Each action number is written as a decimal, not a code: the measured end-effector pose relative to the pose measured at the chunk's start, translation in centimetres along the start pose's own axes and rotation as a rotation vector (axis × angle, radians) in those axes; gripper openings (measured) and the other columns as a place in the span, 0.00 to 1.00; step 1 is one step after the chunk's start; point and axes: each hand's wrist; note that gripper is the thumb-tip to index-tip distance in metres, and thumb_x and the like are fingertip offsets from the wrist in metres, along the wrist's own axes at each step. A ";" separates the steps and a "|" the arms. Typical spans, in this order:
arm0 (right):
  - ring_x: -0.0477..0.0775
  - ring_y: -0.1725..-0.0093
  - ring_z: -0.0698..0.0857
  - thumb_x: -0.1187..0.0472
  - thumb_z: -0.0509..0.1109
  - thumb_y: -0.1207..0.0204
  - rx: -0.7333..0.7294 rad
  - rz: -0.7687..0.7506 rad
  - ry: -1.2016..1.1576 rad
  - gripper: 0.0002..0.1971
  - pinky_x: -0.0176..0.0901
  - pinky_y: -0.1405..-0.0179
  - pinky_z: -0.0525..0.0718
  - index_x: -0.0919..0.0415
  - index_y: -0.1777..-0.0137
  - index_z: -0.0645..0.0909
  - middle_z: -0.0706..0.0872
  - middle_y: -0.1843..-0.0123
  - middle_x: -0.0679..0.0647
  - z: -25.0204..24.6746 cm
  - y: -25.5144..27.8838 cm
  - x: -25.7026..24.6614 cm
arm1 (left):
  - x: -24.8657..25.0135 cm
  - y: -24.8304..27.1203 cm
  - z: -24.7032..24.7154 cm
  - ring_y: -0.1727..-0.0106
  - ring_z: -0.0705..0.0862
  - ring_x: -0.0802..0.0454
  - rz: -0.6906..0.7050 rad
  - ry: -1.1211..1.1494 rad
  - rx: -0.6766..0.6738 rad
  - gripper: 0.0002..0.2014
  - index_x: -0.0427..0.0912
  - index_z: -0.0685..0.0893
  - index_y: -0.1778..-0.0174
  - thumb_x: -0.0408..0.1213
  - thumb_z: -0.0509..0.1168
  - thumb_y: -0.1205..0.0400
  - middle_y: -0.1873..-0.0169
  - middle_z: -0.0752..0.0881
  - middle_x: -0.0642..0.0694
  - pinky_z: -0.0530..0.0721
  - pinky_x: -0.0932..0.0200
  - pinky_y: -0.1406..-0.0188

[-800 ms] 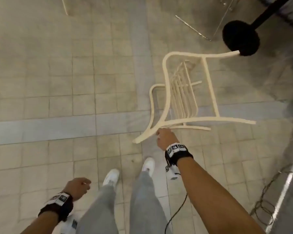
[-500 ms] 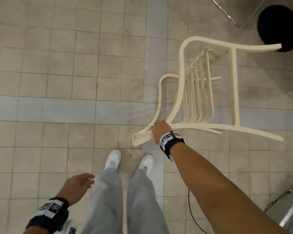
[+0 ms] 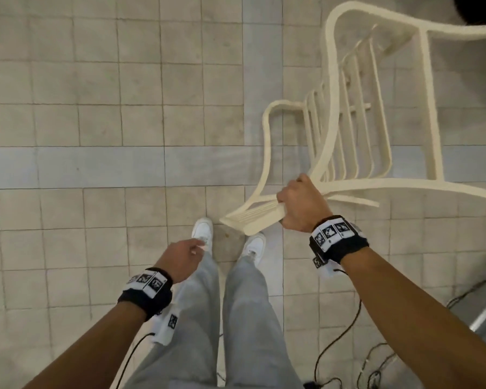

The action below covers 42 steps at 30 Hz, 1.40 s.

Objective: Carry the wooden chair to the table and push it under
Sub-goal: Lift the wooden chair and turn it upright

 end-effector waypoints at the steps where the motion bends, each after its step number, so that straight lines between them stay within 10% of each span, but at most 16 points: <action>1: 0.56 0.65 0.82 0.50 0.71 0.41 0.043 0.003 -0.035 0.10 0.52 0.45 0.75 0.52 0.63 0.89 0.87 0.69 0.50 -0.9 0.8 0.0 | 0.8 0.0 -0.4 0.45 0.88 0.51 0.024 0.002 0.020 0.21 0.51 0.79 0.30 0.47 0.63 0.21 0.40 0.89 0.50 0.83 0.61 0.45; 7: 0.51 0.70 0.78 0.48 0.65 0.39 0.265 -0.030 -0.282 0.08 0.46 0.51 0.70 0.50 0.73 0.80 0.82 0.75 0.45 -6.0 4.9 -1.5 | 3.9 -1.0 -2.7 0.24 0.75 0.47 0.062 -0.048 0.003 0.44 0.50 0.63 0.18 0.52 0.73 0.30 0.23 0.74 0.50 0.74 0.52 0.27; 13: 0.48 0.71 0.76 0.54 0.74 0.40 0.370 -0.028 -0.419 0.08 0.48 0.53 0.72 0.51 0.75 0.79 0.79 0.78 0.44 -8.0 6.7 -2.9 | 3.9 -1.2 -3.0 0.42 0.87 0.39 0.160 -0.269 -0.061 0.19 0.51 0.83 0.37 0.38 0.66 0.25 0.44 0.91 0.43 0.86 0.46 0.43; 18: 0.49 0.71 0.75 0.52 0.71 0.38 0.442 0.005 -0.453 0.09 0.50 0.54 0.73 0.54 0.75 0.78 0.79 0.77 0.44 -8.7 8.2 -3.6 | 3.9 -0.3 -3.8 0.46 0.90 0.40 0.203 -0.202 0.090 0.25 0.50 0.87 0.36 0.29 0.62 0.27 0.44 0.91 0.36 0.88 0.52 0.45; 29: 0.59 0.61 0.75 0.64 0.77 0.35 0.738 0.361 -0.689 0.09 0.48 0.58 0.72 0.58 0.69 0.78 0.80 0.67 0.53 -7.7 24.1 2.2 | 16.6 7.3 -8.3 0.64 0.91 0.46 0.709 -0.541 0.528 0.18 0.62 0.91 0.47 0.47 0.64 0.31 0.63 0.95 0.52 0.87 0.53 0.64; 35: 0.66 0.49 0.84 0.68 0.76 0.27 0.835 0.521 -0.925 0.10 0.60 0.48 0.82 0.58 0.65 0.79 0.82 0.56 0.61 -2.5 31.2 1.0 | 22.1 7.2 -9.9 0.56 0.92 0.52 0.871 -0.717 0.422 0.23 0.66 0.88 0.43 0.66 0.60 0.29 0.54 0.94 0.58 0.86 0.53 0.58; 42: 0.52 0.45 0.91 0.69 0.80 0.32 0.766 0.686 -0.960 0.12 0.58 0.47 0.88 0.55 0.53 0.83 0.91 0.50 0.48 -3.1 36.9 -3.8 | 26.8 9.6 -8.2 0.68 0.89 0.42 0.918 -0.996 0.386 0.15 0.63 0.92 0.49 0.59 0.70 0.29 0.68 0.93 0.48 0.83 0.52 0.70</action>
Point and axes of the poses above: each hand's wrist, its own y-axis away from the middle knuckle, its own z-axis out of the palm, x = y × z
